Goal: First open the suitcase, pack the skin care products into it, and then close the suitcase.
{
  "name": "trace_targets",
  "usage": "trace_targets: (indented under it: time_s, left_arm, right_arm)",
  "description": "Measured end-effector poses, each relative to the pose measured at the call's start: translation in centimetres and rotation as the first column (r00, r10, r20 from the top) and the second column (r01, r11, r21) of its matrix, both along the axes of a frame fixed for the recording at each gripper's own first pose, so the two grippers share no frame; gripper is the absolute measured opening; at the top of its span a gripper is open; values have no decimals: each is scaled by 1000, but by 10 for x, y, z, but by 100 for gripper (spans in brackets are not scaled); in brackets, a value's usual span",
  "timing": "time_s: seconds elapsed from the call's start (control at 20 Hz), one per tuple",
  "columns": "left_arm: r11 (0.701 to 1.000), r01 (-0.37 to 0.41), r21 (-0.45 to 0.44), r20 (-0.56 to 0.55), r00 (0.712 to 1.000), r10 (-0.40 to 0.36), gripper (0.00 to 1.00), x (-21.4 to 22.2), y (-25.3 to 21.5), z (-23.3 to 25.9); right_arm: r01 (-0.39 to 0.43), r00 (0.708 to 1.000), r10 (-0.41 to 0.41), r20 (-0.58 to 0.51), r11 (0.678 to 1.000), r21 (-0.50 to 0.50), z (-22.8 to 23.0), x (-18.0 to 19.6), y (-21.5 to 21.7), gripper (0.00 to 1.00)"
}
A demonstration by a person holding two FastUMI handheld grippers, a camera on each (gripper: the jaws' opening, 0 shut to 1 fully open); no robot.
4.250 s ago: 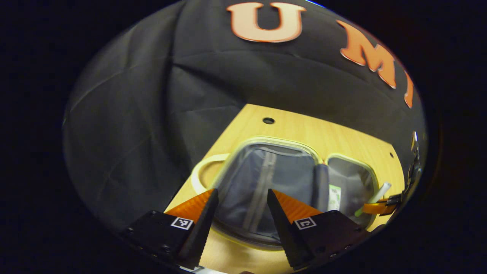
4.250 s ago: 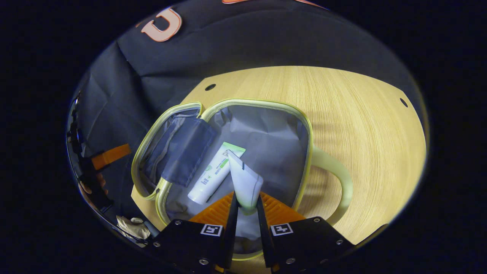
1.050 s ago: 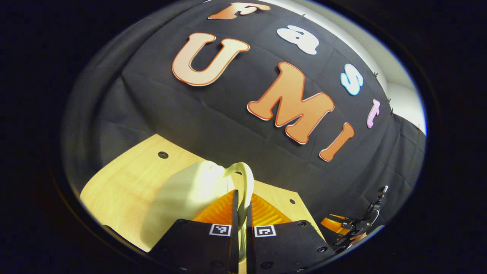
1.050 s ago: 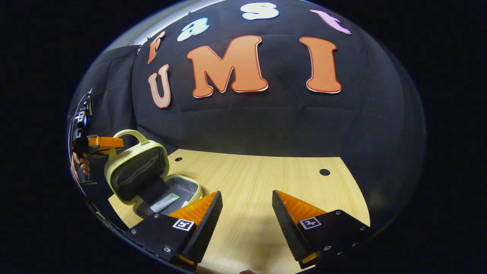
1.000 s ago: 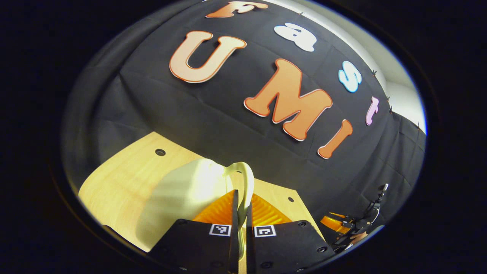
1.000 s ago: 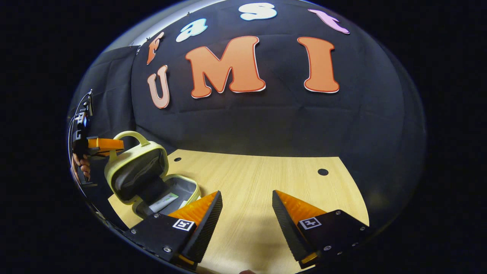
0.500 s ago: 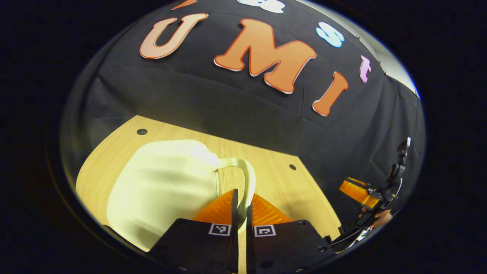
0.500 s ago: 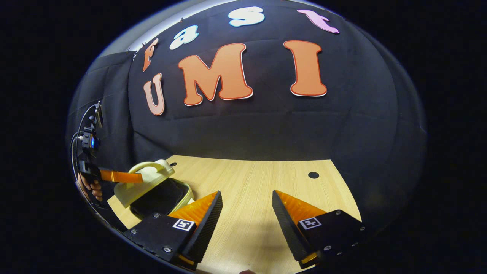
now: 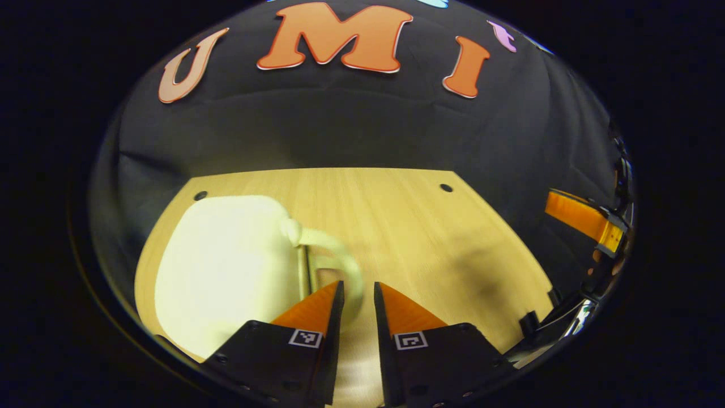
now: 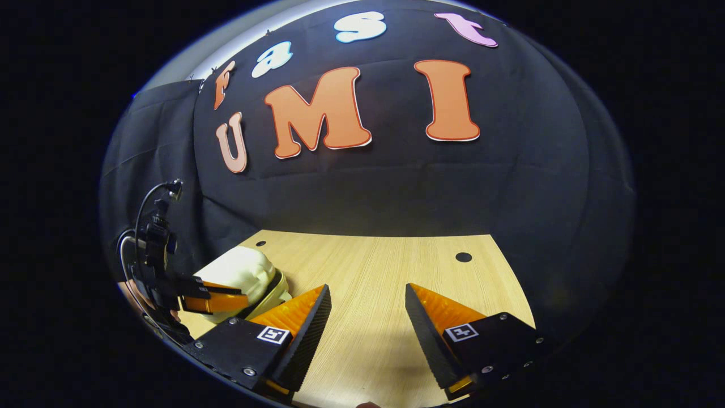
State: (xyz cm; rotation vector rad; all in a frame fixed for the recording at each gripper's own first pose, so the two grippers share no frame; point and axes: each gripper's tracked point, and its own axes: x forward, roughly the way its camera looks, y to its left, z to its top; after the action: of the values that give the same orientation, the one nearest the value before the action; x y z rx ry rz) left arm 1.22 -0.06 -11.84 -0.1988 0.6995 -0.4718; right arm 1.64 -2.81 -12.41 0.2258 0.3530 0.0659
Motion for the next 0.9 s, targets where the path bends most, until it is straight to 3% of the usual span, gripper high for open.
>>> trace_targets:
  time_s: [0.15,0.2,0.4,0.7,0.9]
  left_arm:
    - [1000,7,-10,101,995,-6,45,-2,-21,34]
    - [1000,8,-5,142,990,-7,56,-1,-26,48]
    - [999,-50,-9,325,944,50,82,7,-32,98]
    - [970,-241,17,493,846,202,87,20,-13,145]
    - [951,-310,-8,526,807,268,88,20,-5,153]
  right_arm:
    - [5,1000,-5,20,1000,-12,6,0,-5,85]
    - [7,999,-6,34,1000,-23,10,1,-6,84]
    - [38,994,-34,103,999,-37,33,1,-11,85]
    - [32,981,-24,193,999,-38,56,3,-12,85]
    - [35,968,-15,249,996,-76,71,-1,-12,85]
